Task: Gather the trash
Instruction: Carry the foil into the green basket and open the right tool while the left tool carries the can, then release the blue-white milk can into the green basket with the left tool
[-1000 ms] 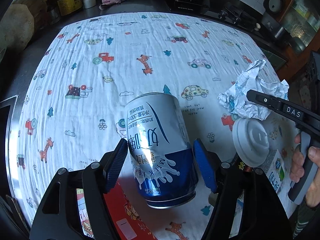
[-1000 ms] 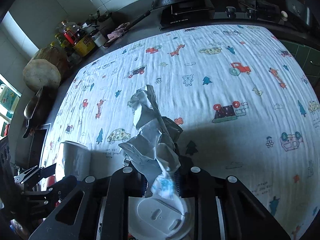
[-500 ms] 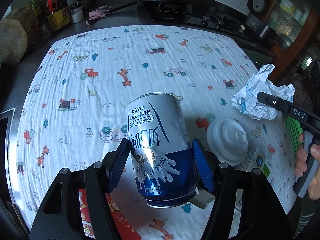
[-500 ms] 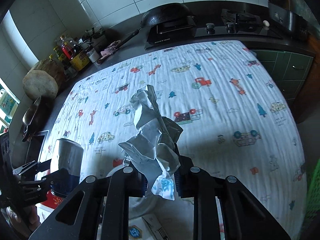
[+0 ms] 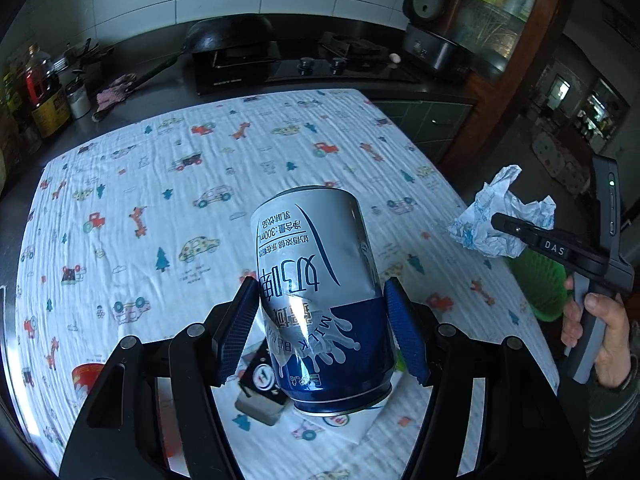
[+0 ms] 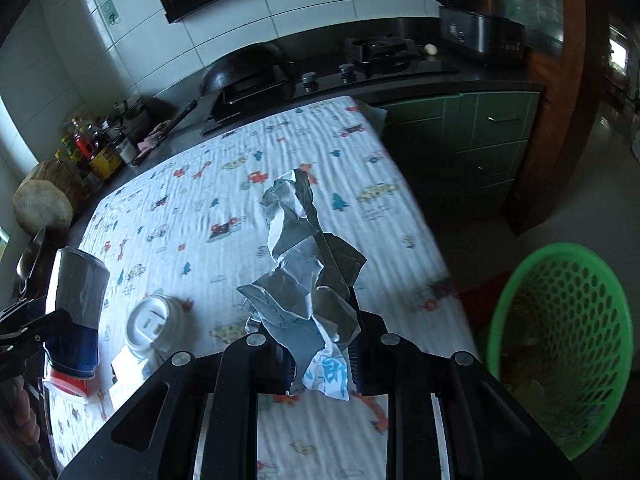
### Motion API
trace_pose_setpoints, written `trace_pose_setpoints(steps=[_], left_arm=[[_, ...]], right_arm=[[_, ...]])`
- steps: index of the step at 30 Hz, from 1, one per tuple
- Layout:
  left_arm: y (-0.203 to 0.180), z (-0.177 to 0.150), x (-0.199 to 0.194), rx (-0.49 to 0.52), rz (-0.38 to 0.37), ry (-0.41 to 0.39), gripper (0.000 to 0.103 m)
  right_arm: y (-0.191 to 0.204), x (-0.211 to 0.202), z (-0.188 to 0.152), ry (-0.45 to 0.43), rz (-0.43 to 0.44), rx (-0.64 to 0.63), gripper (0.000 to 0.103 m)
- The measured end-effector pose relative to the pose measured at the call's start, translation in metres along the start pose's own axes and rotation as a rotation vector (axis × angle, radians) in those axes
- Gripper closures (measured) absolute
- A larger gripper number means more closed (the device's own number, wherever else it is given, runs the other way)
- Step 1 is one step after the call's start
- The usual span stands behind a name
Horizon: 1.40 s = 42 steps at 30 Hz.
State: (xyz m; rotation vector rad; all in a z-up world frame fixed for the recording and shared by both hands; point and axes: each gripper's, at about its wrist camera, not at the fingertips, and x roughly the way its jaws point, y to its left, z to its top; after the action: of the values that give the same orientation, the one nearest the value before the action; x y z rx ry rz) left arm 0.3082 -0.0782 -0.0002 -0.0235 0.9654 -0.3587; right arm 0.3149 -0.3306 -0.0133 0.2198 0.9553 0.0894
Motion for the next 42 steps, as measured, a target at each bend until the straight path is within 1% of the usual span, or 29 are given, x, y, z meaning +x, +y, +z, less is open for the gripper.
trace_pose_setpoints(steps=[6,10,17,22,23,25,26,27,29,31,33,35,38,42], left_arm=[[-0.058,0.004,0.008,0.069,-0.065,0.006,0.040],[-0.094,0.005,0.014,0.110,-0.099,0.011,0.040],[-0.146,0.005,0.023,0.169,-0.140,0.025,0.040],[-0.182,0.005,0.029,0.212,-0.166,0.036,0.040],[-0.188,0.005,0.030,0.220,-0.171,0.038,0.040],[-0.202,0.005,0.032,0.236,-0.181,0.041,0.040],[-0.208,0.006,0.034,0.244,-0.186,0.041,0.040],[-0.215,0.005,0.035,0.251,-0.191,0.043,0.040],[-0.228,0.004,0.036,0.265,-0.198,0.048,0.040],[-0.239,0.005,0.039,0.277,-0.203,0.052,0.040],[-0.251,0.006,0.042,0.285,-0.220,0.056,0.040],[-0.263,0.007,0.046,0.299,-0.232,0.055,0.040],[-0.282,0.006,0.054,0.323,-0.250,0.066,0.040],[-0.307,0.005,0.068,0.343,-0.274,0.078,0.039]], right_arm=[[-0.058,-0.023,-0.014,-0.009,-0.065,0.058,0.082],[-0.089,-0.036,-0.025,-0.015,-0.135,0.071,0.082],[-0.142,-0.049,-0.042,-0.002,-0.237,0.105,0.082],[-0.184,-0.053,-0.054,0.012,-0.275,0.160,0.080],[-0.191,-0.054,-0.056,0.016,-0.288,0.168,0.077],[-0.204,-0.055,-0.062,0.017,-0.305,0.185,0.067],[-0.210,-0.056,-0.063,0.014,-0.306,0.194,0.060],[-0.216,-0.057,-0.065,0.009,-0.315,0.205,0.057],[-0.226,-0.060,-0.069,0.003,-0.318,0.221,0.053],[-0.234,-0.064,-0.073,-0.004,-0.319,0.233,0.052],[-0.239,-0.069,-0.076,-0.013,-0.318,0.241,0.047],[-0.245,-0.076,-0.078,-0.029,-0.311,0.246,0.045],[-0.248,-0.091,-0.085,-0.052,-0.308,0.237,0.038],[-0.247,-0.107,-0.090,-0.075,-0.339,0.200,0.034]])
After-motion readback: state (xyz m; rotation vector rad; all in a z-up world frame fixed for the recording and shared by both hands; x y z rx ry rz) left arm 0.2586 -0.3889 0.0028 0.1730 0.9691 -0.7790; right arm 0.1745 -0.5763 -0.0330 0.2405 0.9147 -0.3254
